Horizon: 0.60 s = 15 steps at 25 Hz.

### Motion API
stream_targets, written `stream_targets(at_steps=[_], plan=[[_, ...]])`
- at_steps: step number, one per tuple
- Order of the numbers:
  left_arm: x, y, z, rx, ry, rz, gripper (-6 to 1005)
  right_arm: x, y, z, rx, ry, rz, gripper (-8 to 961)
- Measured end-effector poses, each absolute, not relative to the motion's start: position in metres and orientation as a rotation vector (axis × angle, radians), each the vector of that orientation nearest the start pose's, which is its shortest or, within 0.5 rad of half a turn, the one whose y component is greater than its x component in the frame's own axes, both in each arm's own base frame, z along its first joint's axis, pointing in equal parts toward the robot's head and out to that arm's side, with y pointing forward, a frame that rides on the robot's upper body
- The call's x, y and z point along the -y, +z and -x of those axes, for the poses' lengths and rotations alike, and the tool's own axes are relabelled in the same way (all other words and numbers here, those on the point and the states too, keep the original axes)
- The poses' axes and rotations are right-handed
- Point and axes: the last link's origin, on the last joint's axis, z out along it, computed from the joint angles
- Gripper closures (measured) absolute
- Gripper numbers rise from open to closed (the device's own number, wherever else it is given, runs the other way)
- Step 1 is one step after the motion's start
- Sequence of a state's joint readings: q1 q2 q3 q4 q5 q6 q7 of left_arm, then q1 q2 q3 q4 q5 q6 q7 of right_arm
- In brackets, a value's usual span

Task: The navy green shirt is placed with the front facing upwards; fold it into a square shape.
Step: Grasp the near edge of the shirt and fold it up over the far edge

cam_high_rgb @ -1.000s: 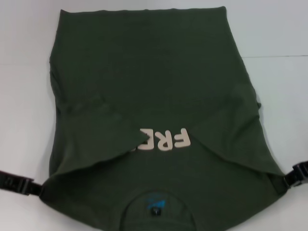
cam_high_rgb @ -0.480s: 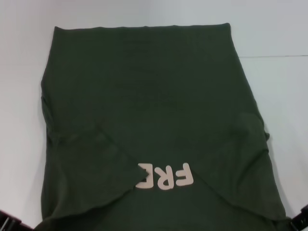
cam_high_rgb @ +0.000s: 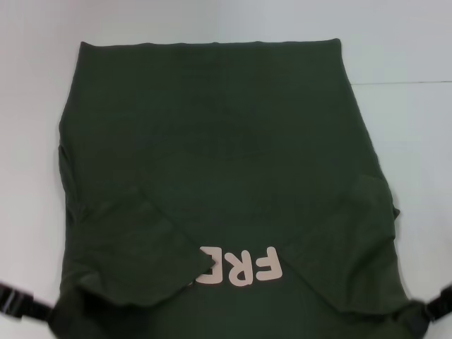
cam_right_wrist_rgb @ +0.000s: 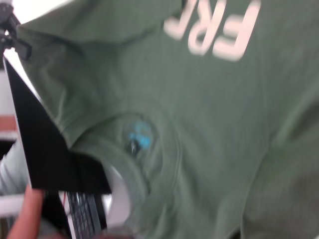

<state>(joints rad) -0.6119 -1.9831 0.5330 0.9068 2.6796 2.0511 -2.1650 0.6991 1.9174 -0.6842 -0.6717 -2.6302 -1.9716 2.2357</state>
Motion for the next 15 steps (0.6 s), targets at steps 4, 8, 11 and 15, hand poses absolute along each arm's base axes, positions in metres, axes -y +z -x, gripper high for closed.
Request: stream_targets(at_steps=[4,8,11,15], plan=[[-0.307,0.088,0.283,1.719,-0.076,2.638,971,-0.321,0.072,-0.275,-1.813,-0.079,2.712,867],[-0.326,0.097,0.283,1.73,-0.192,2.509,970,-0.338,0.09,-0.274,-1.794,0.117,2.609,863],[-0.338,0.098,0.284,1.725,-0.253,2.433,970,-0.35,0.097,-0.274,-1.782,0.222,2.531,859],[-0.355,0.095,0.286,1.697,-0.357,2.331,970,-0.367,0.103,-0.277,-1.76,0.379,2.391,855]])
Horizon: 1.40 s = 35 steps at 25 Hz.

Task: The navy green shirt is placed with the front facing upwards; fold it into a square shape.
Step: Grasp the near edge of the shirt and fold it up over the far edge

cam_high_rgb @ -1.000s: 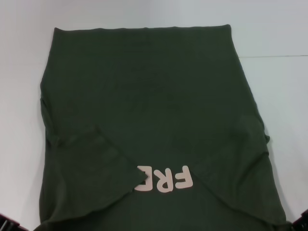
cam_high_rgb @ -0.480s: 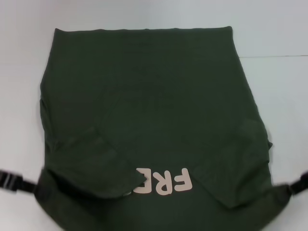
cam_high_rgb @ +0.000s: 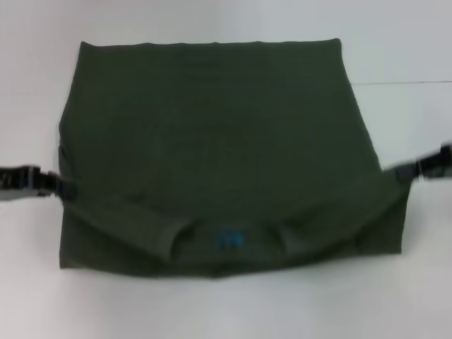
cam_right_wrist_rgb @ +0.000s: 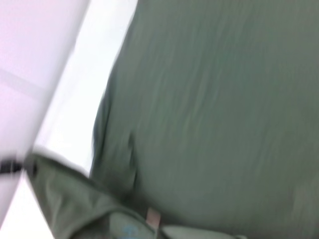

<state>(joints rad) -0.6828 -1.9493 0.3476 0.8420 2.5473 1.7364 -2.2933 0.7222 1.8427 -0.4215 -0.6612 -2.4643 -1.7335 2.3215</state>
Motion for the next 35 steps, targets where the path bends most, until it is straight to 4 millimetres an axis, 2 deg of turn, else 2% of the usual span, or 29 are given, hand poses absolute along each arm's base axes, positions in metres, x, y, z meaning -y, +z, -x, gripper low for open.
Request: stream_targets(at_steps=[5,13,20,26,35], plan=[[-0.371,0.089,0.292,1.681,-0.457,2.211,969,-0.385,0.103,-0.285,-1.703,0.557,2.221,849],[-0.387,0.071,0.301,1.644,-0.617,2.027,969,-0.404,0.08,-0.297,-1.662,0.674,2.028,840],[-0.399,0.05,0.302,1.586,-0.678,1.91,968,-0.414,0.062,-0.303,-1.623,0.673,1.912,833],[-0.404,0.035,0.305,1.564,-0.664,1.85,968,-0.42,0.047,-0.304,-1.573,0.64,1.867,826],[-0.411,0.025,0.302,1.521,-0.701,1.79,967,-0.429,0.034,-0.302,-1.526,0.579,1.83,816]])
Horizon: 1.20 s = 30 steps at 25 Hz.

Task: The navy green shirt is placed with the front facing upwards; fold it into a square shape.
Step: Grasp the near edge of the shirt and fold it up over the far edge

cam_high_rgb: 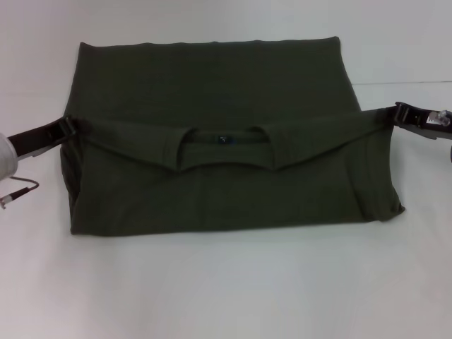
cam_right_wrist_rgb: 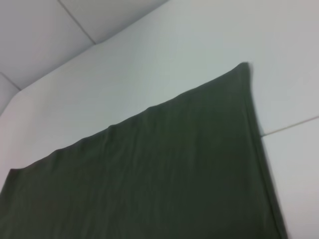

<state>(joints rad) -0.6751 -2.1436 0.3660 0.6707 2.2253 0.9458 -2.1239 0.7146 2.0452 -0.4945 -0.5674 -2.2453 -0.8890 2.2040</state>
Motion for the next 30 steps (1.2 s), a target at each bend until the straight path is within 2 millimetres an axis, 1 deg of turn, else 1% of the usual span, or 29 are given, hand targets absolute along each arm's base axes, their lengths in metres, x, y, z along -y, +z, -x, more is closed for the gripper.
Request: stream_targets(at_steps=[6,18,25,30], plan=[[-0.42,0.022,0.295,1.491,-0.719,1.776,967,-0.434,0.031,-0.298,-1.499,0.581,1.82,810],[-0.434,0.013,0.288,1.432,-0.688,1.739,966,-0.44,0.022,-0.297,-1.457,0.537,1.777,796],[-0.436,0.011,0.289,1.425,-0.691,1.716,966,-0.443,0.02,-0.297,-1.448,0.53,1.749,789],[-0.435,0.005,0.289,1.407,-0.708,1.711,965,-0.445,0.014,-0.293,-1.412,0.488,1.782,783]])
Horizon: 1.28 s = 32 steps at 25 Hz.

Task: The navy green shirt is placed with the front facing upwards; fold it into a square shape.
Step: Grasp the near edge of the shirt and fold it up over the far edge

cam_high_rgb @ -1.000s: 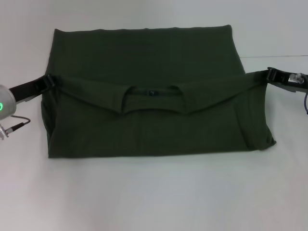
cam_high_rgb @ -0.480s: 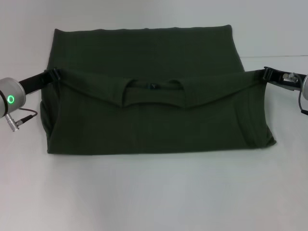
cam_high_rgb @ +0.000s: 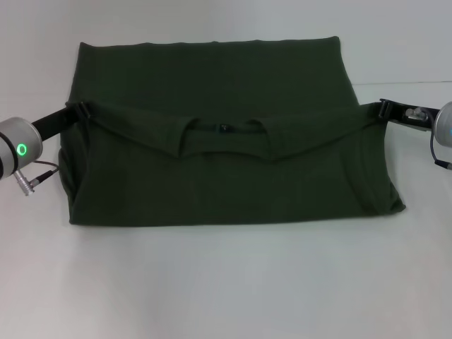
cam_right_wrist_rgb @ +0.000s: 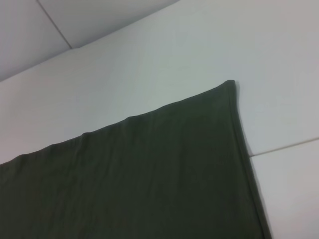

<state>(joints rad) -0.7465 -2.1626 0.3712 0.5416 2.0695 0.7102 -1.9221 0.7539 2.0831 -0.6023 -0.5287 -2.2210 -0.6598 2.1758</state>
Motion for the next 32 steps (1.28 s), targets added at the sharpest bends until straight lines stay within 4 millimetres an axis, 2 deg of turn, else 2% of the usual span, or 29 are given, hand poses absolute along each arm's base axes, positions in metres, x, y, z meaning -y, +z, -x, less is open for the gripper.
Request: stream_targets(at_steps=[10,21,25,29,32], plan=[[-0.433,0.006,0.297,1.441,-0.798,1.604,934,-0.445,0.015,-0.292,-1.419,0.512,1.774,772],[-0.426,0.01,0.311,1.449,-0.781,1.557,519,-0.432,0.03,-0.308,-1.469,0.623,1.741,307],[-0.426,0.009,0.31,1.447,-0.773,1.57,434,-0.426,0.031,-0.311,-1.465,0.659,1.746,193],[-0.429,0.002,0.3,1.423,-0.744,1.645,350,-0.422,0.029,-0.314,-1.473,0.657,1.751,79],[-0.43,-0.001,0.296,1.407,-0.728,1.68,286,-0.42,0.029,-0.315,-1.479,0.654,1.754,49]])
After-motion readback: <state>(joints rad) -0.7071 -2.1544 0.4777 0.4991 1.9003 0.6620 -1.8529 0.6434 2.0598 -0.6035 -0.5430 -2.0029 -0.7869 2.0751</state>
